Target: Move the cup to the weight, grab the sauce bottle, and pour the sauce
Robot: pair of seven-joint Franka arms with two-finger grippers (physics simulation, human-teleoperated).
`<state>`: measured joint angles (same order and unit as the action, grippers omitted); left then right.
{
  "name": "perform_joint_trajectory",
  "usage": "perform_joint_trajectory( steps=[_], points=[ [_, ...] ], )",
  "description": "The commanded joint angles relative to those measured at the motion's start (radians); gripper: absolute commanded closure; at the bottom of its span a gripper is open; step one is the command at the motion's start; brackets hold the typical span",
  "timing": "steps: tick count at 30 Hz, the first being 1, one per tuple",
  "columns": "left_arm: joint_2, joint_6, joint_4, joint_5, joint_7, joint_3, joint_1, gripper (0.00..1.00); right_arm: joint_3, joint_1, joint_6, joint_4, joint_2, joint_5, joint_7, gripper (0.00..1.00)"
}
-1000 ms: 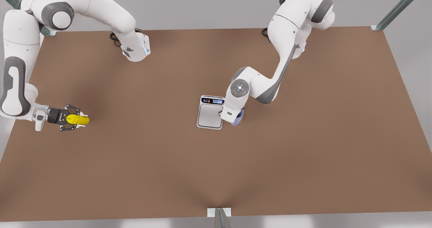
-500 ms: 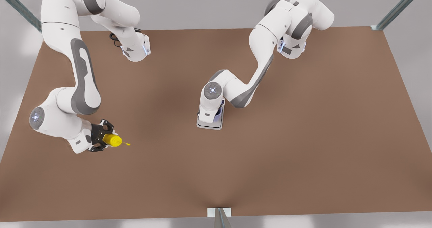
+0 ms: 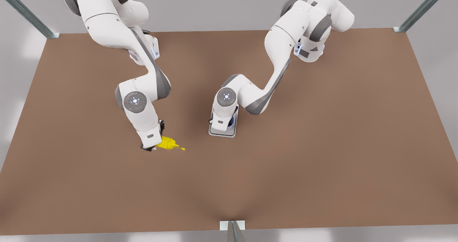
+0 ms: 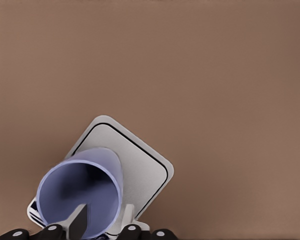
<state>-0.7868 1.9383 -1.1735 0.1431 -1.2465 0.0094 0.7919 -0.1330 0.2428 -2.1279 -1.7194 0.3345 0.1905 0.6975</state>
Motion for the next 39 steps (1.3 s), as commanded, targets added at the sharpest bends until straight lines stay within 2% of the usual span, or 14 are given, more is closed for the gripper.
perform_joint_trajectory(
  steps=[1, 4, 5, 7, 8, 10, 11, 12, 13, 15, 23, 29, 31, 39],
  points=[
    [0.006, -0.013, 0.000, 0.000, 0.012, 0.001, -0.003, 0.46, -0.001, 0.000, 0.000, -0.003, -0.002, 0.001, -0.006, 0.44],
    [0.101, -0.114, -0.035, 0.024, 0.165, 0.078, -0.068, 0.46, 0.001, 0.000, -0.003, -0.045, -0.034, 0.001, -0.012, 0.44],
    [0.167, -0.119, -0.101, 0.108, 0.314, 0.171, -0.102, 0.47, 0.001, 0.001, -0.003, -0.049, -0.037, 0.003, -0.029, 0.44],
    [0.227, -0.285, -0.156, 0.277, 0.775, 0.569, -0.105, 0.42, 0.001, 0.056, 0.002, -0.057, -0.038, 0.102, -0.102, 0.44],
    [0.224, -0.347, -0.161, 0.320, 0.966, 0.715, -0.141, 0.00, 0.003, 0.101, 0.006, -0.057, -0.034, 0.162, -0.150, 0.44],
    [0.228, -0.430, -0.161, 0.308, 1.197, 0.824, -0.209, 0.00, 0.001, 0.176, 0.058, -0.055, -0.025, 0.279, -0.265, 0.44],
    [0.287, -0.438, -0.167, 0.214, 1.242, 0.801, -0.240, 0.00, 0.003, 0.222, 0.086, -0.055, -0.020, 0.349, -0.338, 0.44],
    [0.422, -0.421, -0.231, 0.144, 1.243, 0.632, -0.359, 0.00, 0.001, 0.260, 0.135, -0.054, -0.015, 0.423, -0.407, 0.44],
    [0.538, -0.375, -0.328, 0.060, 1.243, 0.385, -0.555, 0.00, 0.001, 0.312, 0.175, -0.049, 0.001, 0.472, -0.493, 0.44],
    [0.570, -0.392, -0.324, 0.010, 1.217, 0.261, -0.606, 0.00, 0.001, 0.389, 0.250, -0.031, 0.032, 0.538, -0.622, 0.44],
    [0.598, -0.391, -0.310, -0.106, 1.292, 0.219, -0.574, 0.00, 0.001, 0.579, 0.425, 0.054, 0.150, 0.722, -0.622, 0.44],
    [0.601, -0.386, -0.311, -0.097, 1.285, 0.235, -0.585, 0.00, 0.001, 0.616, 0.471, 0.050, 0.184, 0.799, -0.618, 0.44],
    [0.601, -0.392, -0.313, -0.102, 1.276, 0.110, -0.695, 0.00, 0.001, 0.627, 0.496, 0.052, 0.199, 0.831, -0.618, 0.44],
    [0.592, -0.386, -0.311, -0.106, 1.274, 0.104, -0.695, 0.00, 0.001, 0.658, 0.586, 0.058, 0.242, 0.972, -0.625, 0.44]
  ],
)
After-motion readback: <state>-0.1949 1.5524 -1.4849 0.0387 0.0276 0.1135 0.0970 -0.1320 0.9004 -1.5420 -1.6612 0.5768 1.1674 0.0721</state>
